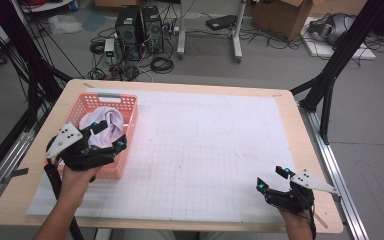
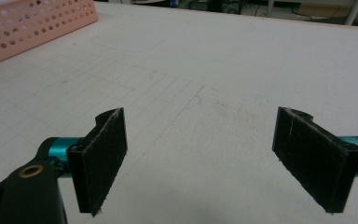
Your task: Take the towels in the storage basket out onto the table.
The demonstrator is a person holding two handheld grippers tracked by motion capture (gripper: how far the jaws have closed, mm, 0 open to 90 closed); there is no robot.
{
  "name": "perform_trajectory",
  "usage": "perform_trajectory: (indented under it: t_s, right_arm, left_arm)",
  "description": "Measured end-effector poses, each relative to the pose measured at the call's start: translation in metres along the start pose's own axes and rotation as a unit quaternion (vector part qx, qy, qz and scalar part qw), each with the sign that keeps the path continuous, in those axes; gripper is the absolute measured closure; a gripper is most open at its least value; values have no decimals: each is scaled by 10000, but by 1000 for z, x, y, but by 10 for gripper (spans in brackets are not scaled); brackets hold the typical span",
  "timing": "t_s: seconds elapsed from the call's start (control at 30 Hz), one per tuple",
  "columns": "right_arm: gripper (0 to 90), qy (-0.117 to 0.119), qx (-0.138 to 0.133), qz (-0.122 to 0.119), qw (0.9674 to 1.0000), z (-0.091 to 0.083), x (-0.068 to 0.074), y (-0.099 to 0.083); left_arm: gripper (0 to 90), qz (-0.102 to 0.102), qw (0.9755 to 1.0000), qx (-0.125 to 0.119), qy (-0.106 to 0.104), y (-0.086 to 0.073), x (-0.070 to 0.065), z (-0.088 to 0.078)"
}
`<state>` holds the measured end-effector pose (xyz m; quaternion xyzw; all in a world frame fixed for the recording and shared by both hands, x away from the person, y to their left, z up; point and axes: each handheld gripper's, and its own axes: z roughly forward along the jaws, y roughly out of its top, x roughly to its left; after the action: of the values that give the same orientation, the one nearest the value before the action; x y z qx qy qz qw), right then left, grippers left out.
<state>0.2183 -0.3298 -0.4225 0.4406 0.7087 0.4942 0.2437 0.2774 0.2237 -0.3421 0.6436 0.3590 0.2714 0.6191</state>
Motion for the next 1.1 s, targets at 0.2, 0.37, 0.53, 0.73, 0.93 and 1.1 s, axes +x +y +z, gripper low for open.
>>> perform_trajectory:
  t_s: [0.2,0.37,0.53,0.73,0.93,1.1]
  right_arm:
    - [165,-32,-38,1,10000,-3,-1,0]
    - [165,16,-85,-12,10000,-3,-1,1]
    - [165,15,-96,30,9999,-5,-1,1]
    - [166,1,-140,1,9999,-5,-1,1]
    - [165,-7,-115,26,9999,-5,-2,1]
    - [165,5,-133,31,9999,-4,-3,2]
  left_arm:
    - [165,29,9997,149,203,14,26,4]
    - [171,151,9986,400,300,23,45,11]
    - [169,94,9953,699,665,26,67,17]
    - [169,-43,9915,1013,812,16,83,22]
    - [169,-190,9844,1452,976,3,99,32]
    - [168,-243,9759,1840,1146,-9,110,42]
